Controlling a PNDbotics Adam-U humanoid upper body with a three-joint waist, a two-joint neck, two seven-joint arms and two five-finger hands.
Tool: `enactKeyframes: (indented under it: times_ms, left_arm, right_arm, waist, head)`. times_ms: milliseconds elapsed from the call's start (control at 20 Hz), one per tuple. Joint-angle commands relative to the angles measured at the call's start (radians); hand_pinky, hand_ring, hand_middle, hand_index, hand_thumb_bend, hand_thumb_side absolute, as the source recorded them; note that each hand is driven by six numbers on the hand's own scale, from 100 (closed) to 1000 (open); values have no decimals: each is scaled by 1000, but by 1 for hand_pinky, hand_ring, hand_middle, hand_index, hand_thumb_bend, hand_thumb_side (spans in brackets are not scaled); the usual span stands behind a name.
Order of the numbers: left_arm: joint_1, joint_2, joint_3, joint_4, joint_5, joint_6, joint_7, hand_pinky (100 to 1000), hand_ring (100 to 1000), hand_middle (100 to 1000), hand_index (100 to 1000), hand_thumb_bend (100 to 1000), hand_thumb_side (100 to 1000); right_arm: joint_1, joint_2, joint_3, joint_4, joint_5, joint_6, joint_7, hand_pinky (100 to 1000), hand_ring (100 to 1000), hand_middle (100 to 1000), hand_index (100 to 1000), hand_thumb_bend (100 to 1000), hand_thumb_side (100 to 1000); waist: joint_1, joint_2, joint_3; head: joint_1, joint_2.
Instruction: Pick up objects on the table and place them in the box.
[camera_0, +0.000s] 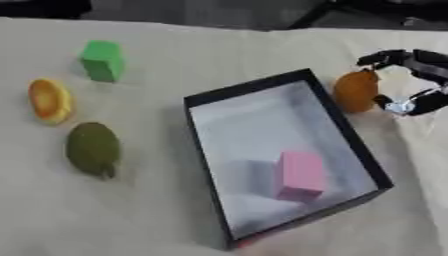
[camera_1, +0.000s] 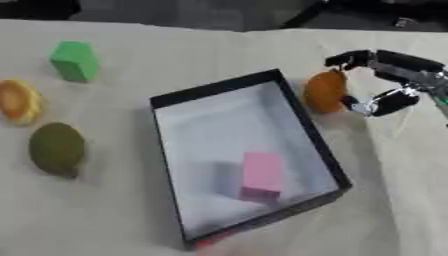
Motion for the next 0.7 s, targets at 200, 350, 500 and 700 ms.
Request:
enactKeyframes:
  times_ms: [200,350,500,700]
  left_arm:
    - [-23,16,-2,-23,6,2,-6,702,829,760,851,180,740]
    - [-28,16,-3,-24,7,3,-7,702,829,760,850,180,740]
    - [-32,16,-3,-25,9,3,-8,702,830,759,850,181,740]
    - [-37,15,-4,-26,10,3,-8,701,830,757,849,181,740]
  right_arm:
    - [-20,-36,-15,-7,54,-218,152,882,946,901,984,217,142]
    - [-26,-30,-9,6,80,-223,150,883,947,901,984,212,137]
    - [-33,-24,-4,15,105,-225,156,883,947,900,982,233,148]
    - [-37,-18,-3,29,152,-225,150,883,945,895,976,278,176]
  waist:
    - [-18,11,13]
    - [-21,17,20]
    - [-25,23,26]
    - [-30,29,33]
  head:
    - [-16,-27]
    - [-19,-32]
    - [-19,-34]
    - [-20,-38]
